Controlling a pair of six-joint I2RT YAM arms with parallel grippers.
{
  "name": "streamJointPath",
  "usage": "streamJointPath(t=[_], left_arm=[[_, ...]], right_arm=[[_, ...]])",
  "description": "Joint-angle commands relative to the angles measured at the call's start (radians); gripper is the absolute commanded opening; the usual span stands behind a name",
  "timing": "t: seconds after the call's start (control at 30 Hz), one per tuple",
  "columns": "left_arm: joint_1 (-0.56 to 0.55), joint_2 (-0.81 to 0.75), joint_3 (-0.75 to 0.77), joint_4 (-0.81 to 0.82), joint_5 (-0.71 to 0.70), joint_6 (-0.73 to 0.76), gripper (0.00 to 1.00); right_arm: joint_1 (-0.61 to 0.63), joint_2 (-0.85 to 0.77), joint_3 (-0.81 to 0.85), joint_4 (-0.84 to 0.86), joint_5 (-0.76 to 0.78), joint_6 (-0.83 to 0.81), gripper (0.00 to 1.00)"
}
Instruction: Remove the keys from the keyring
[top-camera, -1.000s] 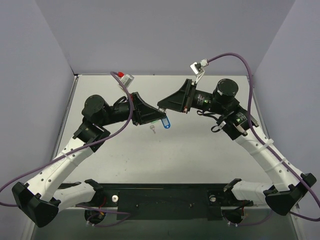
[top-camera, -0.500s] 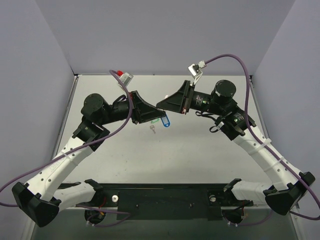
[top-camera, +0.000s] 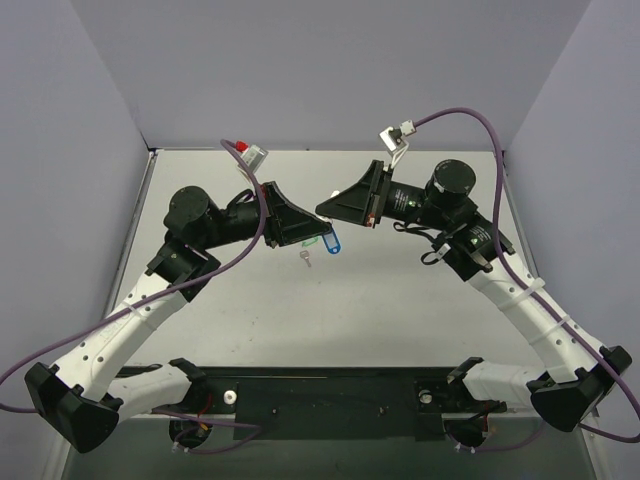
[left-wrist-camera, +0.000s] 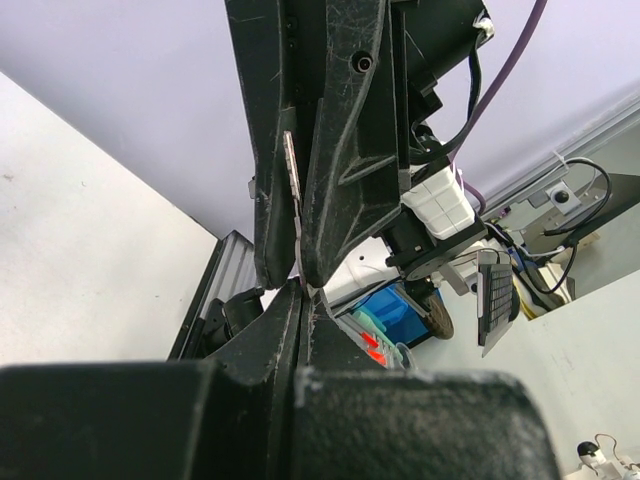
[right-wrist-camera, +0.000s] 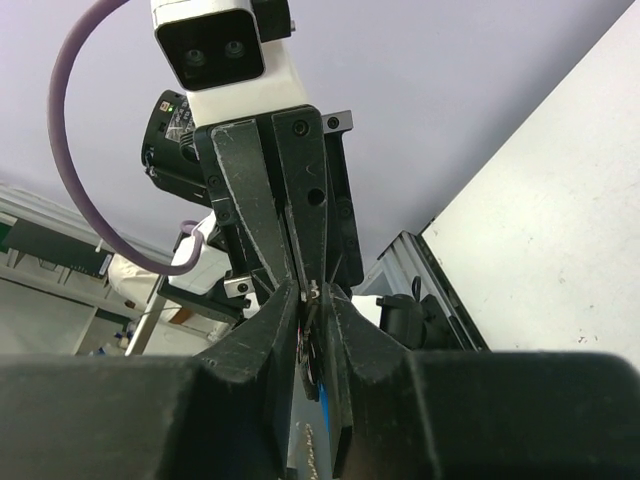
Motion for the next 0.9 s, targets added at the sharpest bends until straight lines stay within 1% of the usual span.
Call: streamJointPath(t=[0.0, 0.17, 0.4, 0.5, 0.57, 0.7, 0.87], left_arm=[[0.008, -0.003, 0.048, 0.017, 0.004, -0.004, 0.0], [0.008, -0.005, 0.046, 0.017, 0.001, -0.009, 0.0], [0.008, -0.012, 0.032, 0.062, -0.03, -0.08, 0.0], [0.01, -0.02, 0.023, 0.068, -0.068, -0.124, 0.0], [0.013, -0.025, 0.008, 0.094, -0.092, -0.167, 0.0], [0.011, -0.038, -0.024, 0.16, -0.132, -0.228, 0.0], [0.01, -0.045, -0.049, 0.189, -0.168, -0.257, 0.0]], right_arm=[[-0.008, -0.031, 0.007, 0.059, -0.031, -0.009, 0.09], [-0.008, -0.038, -0.001, 0.063, -0.031, -0.006, 0.0], [-0.008, -0.059, -0.042, 0.109, -0.005, -0.001, 0.0], [-0.008, -0.087, -0.081, 0.152, 0.044, 0.019, 0.0], [-0.007, -0.1, -0.113, 0.212, 0.068, 0.037, 0.0], [-0.004, -0.123, -0.164, 0.247, 0.122, 0.042, 0.0], [0.008, -0.127, -0.191, 0.269, 0.156, 0.045, 0.0]])
